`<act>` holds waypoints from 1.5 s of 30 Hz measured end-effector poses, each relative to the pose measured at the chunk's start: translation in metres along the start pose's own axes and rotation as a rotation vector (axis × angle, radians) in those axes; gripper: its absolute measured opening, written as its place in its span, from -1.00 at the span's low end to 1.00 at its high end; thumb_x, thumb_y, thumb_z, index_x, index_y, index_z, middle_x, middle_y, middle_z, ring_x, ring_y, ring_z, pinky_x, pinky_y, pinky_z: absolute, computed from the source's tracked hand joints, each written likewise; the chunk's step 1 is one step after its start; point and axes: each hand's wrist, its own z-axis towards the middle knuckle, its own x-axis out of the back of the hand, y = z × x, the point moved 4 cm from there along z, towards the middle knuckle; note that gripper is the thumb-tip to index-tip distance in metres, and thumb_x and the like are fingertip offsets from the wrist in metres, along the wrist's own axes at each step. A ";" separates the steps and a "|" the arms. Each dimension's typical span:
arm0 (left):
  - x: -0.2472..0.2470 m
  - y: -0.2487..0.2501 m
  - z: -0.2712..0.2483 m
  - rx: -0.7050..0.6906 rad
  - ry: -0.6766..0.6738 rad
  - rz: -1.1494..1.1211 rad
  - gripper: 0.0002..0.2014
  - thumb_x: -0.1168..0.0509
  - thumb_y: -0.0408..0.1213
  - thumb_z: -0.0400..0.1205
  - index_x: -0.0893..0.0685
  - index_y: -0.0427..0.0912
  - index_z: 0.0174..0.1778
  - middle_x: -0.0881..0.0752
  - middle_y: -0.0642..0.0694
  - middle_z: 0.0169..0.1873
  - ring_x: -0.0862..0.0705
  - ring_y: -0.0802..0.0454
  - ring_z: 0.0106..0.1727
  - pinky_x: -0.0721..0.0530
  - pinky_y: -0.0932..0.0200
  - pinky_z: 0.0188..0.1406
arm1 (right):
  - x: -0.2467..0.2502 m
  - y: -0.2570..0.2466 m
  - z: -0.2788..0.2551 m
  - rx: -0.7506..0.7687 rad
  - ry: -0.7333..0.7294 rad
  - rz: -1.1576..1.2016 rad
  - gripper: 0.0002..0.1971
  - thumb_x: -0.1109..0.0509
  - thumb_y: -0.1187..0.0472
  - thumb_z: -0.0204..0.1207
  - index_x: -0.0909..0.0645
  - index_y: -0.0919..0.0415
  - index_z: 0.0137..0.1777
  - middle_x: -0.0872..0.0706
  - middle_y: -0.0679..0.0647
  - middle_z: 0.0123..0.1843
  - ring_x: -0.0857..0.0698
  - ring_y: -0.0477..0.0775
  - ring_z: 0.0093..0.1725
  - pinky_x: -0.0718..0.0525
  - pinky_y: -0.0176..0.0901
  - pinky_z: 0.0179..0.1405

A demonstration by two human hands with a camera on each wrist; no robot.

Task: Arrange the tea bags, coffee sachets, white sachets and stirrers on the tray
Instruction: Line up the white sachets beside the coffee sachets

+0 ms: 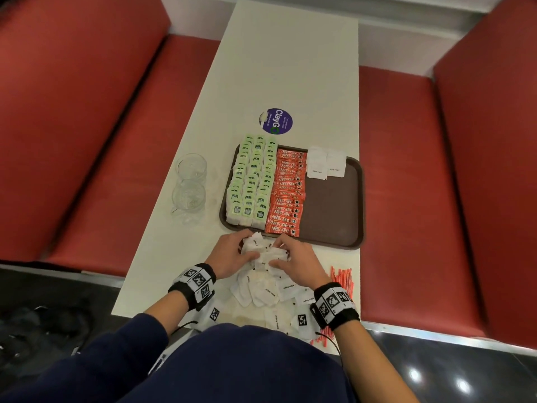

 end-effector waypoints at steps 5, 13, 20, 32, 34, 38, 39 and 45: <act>0.013 0.003 -0.003 0.001 -0.106 -0.106 -0.77 -0.51 -0.11 0.76 -0.71 0.05 0.31 -0.68 0.11 0.19 -0.69 0.17 0.25 -0.66 0.12 0.31 | 0.015 -0.008 -0.002 0.052 -0.011 0.182 -0.75 -0.73 -0.03 0.54 -0.76 -0.15 0.14 -0.90 -0.22 0.10 -0.83 -0.18 0.18 -0.80 0.06 0.29; 0.021 0.050 -0.010 0.162 -0.214 -0.620 -0.71 -0.19 -0.19 0.93 -0.54 0.28 0.49 -0.71 0.10 0.45 -0.71 0.06 0.47 -0.77 -0.17 0.46 | 0.027 -0.037 0.000 0.004 0.041 0.511 -0.69 -0.78 0.11 0.53 -0.71 -0.02 0.14 -0.93 0.02 0.10 -0.91 0.13 -0.01 -0.93 0.19 -0.02; 0.022 0.066 -0.005 0.090 -0.147 -0.647 -0.61 -0.44 0.00 0.80 -0.59 -0.06 0.48 -0.79 -0.17 0.35 -0.78 -0.19 0.42 -0.81 -0.33 0.37 | 0.033 -0.046 0.000 -0.026 0.131 0.660 -0.89 -0.68 0.20 0.65 -0.81 0.16 0.05 -0.83 0.06 -0.07 -0.90 0.13 -0.08 -0.95 0.13 0.00; 0.033 0.064 0.011 0.020 0.031 -0.571 -0.63 -0.60 -0.16 0.70 -0.71 -0.15 0.37 -0.87 -0.09 0.23 -0.84 -0.11 0.28 -0.80 -0.29 0.38 | 0.066 -0.031 -0.002 -0.047 0.076 0.734 -0.77 -0.71 0.24 0.61 -0.80 0.24 0.18 -0.94 0.22 0.00 -0.94 0.26 0.06 -0.91 0.10 0.19; 0.034 0.069 0.015 0.007 0.054 -0.530 -0.66 -0.59 -0.13 0.70 -0.71 -0.12 0.32 -0.87 -0.06 0.20 -0.84 -0.07 0.25 -0.81 -0.23 0.35 | 0.071 -0.027 -0.002 -0.039 0.056 0.698 -0.81 -0.73 0.23 0.59 -0.84 0.20 0.14 -0.94 0.23 0.02 -0.94 0.30 0.08 -0.92 0.13 0.20; 0.033 0.075 0.023 0.009 0.098 -0.507 -0.71 -0.58 -0.08 0.71 -0.70 -0.05 0.26 -0.87 -0.01 0.14 -0.85 -0.05 0.21 -0.82 -0.22 0.32 | 0.096 -0.016 0.006 -0.049 0.089 0.671 -0.80 -0.71 0.20 0.61 -0.84 0.18 0.17 -0.95 0.18 0.03 -0.93 0.32 0.09 -0.91 0.21 0.23; 0.033 0.075 0.025 0.018 0.110 -0.507 -0.72 -0.58 -0.08 0.71 -0.70 -0.06 0.23 -0.87 -0.02 0.11 -0.85 -0.07 0.18 -0.82 -0.22 0.30 | 0.105 -0.010 0.009 -0.057 0.116 0.663 -0.81 -0.70 0.20 0.62 -0.83 0.17 0.17 -0.95 0.16 0.03 -0.93 0.31 0.09 -0.90 0.25 0.25; 0.034 0.072 0.035 0.068 0.142 -0.539 -0.71 -0.59 -0.06 0.70 -0.67 -0.08 0.18 -0.85 -0.09 0.12 -0.85 -0.14 0.17 -0.87 -0.18 0.19 | 0.163 0.054 0.058 -0.169 0.512 0.678 -0.84 -0.63 0.27 0.69 -0.82 0.10 0.21 -0.95 0.08 0.04 -0.95 0.09 0.03 -0.87 0.20 0.33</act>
